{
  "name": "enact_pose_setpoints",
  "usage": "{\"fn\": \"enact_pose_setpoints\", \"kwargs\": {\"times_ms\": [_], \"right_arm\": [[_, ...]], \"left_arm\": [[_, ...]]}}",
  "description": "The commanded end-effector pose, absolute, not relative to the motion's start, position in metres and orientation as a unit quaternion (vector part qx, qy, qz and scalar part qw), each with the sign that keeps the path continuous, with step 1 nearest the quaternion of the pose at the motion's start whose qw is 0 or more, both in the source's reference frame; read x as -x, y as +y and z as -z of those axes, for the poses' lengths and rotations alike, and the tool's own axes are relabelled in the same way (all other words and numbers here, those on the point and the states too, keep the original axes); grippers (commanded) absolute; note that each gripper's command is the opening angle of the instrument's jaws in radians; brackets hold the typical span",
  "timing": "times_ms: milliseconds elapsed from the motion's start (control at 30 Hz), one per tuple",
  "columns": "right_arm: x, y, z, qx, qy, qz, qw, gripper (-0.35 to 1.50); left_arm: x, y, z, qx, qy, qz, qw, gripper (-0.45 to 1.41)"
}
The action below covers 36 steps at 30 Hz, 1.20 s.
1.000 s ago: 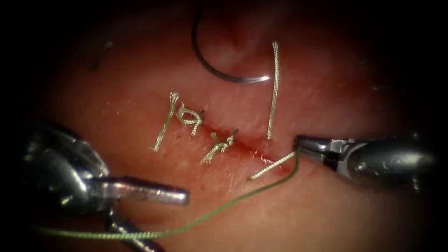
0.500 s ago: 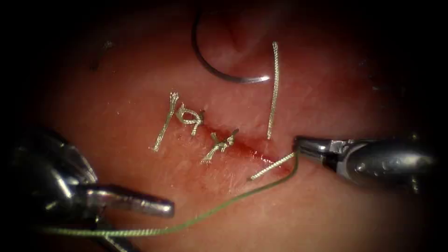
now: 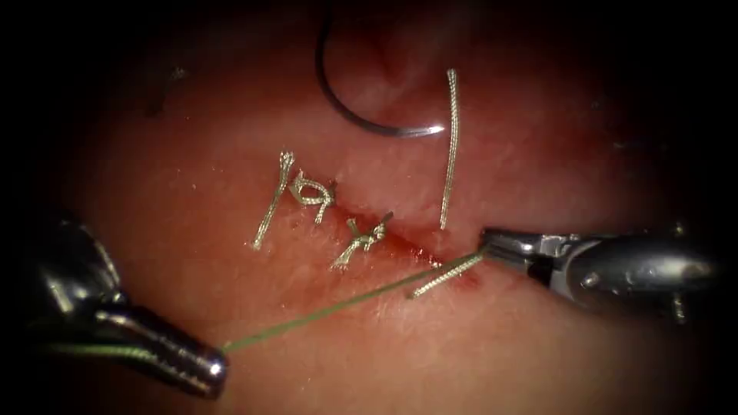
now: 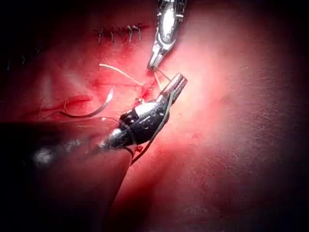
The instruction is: Wound Closure
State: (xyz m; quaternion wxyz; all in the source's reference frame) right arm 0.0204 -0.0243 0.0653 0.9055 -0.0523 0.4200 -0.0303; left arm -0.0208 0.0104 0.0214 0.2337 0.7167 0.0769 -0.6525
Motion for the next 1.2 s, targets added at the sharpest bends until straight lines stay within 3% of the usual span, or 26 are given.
{"fn": "enact_pose_setpoints", "kwargs": {"times_ms": [33,100,133,167,200,233,267,467,667,733,767,833,900,933,1067,1100,1133,1200], "right_arm": [[-0.0212,-0.025,-0.066,0.050,0.423,0.029,0.904,-0.35],[-0.0213,-0.025,-0.065,0.043,0.428,0.029,0.902,-0.35],[-0.0213,-0.025,-0.063,0.043,0.435,0.023,0.899,0.31],[-0.0213,-0.025,-0.063,0.043,0.435,0.023,0.899,0.31],[-0.0213,-0.025,-0.063,0.045,0.440,0.020,0.897,0.84],[-0.0211,-0.025,-0.061,0.047,0.448,0.016,0.893,1.23],[-0.0209,-0.025,-0.060,0.042,0.454,0.003,0.890,1.36],[-0.0200,-0.025,-0.056,0.029,0.479,-0.028,0.877,1.48],[-0.0201,-0.026,-0.054,-0.004,0.500,-0.037,0.865,1.47],[-0.0187,-0.025,-0.054,-0.028,0.497,-0.024,0.867,1.21],[-0.0187,-0.025,-0.054,-0.028,0.497,-0.024,0.867,1.21],[-0.0174,-0.025,-0.054,-0.044,0.476,-0.016,0.878,0.93],[-0.0161,-0.024,-0.055,-0.047,0.431,-0.017,0.901,0.44],[-0.0150,-0.022,-0.056,-0.049,0.409,-0.021,0.911,-0.06],[-0.0147,-0.021,-0.056,-0.022,0.411,-0.043,0.911,-0.08],[-0.0147,-0.020,-0.057,-0.010,0.409,-0.045,0.911,-0.15],[-0.0150,-0.019,-0.058,-0.001,0.400,-0.048,0.915,-0.35],[-0.0153,-0.019,-0.058,-0.001,0.400,-0.050,0.915,-0.35]], "left_arm": [[0.0214,0.011,-0.022,-0.715,0.069,0.655,0.232,-0.45],[0.0216,0.011,-0.023,-0.714,0.061,0.659,0.228,-0.45],[0.0219,0.011,-0.023,-0.712,0.055,0.664,0.223,-0.45],[0.0219,0.011,-0.023,-0.712,0.055,0.664,0.223,-0.45],[0.0219,0.012,-0.024,-0.710,0.050,0.666,0.222,-0.45],[0.0219,0.013,-0.024,-0.704,0.039,0.675,0.217,-0.45],[0.0218,0.013,-0.025,-0.702,0.037,0.678,0.215,-0.45],[0.0210,0.016,-0.027,-0.688,-0.002,0.701,0.187,-0.45],[0.0205,0.019,-0.028,-0.680,-0.022,0.715,0.162,-0.45],[0.0207,0.019,-0.028,-0.682,-0.021,0.712,0.164,-0.45],[0.0207,0.019,-0.028,-0.682,-0.021,0.712,0.164,-0.45],[0.0211,0.019,-0.028,-0.684,-0.018,0.710,0.165,-0.45],[0.0214,0.019,-0.028,-0.686,-0.019,0.708,0.168,-0.45],[0.0220,0.019,-0.028,-0.686,-0.019,0.707,0.168,-0.45],[0.0227,0.019,-0.028,-0.685,-0.021,0.709,0.167,-0.45],[0.0228,0.019,-0.028,-0.685,-0.021,0.709,0.167,-0.45],[0.0230,0.019,-0.029,-0.685,-0.022,0.709,0.167,-0.45],[0.0230,0.019,-0.029,-0.685,-0.022,0.709,0.167,-0.45]]}}
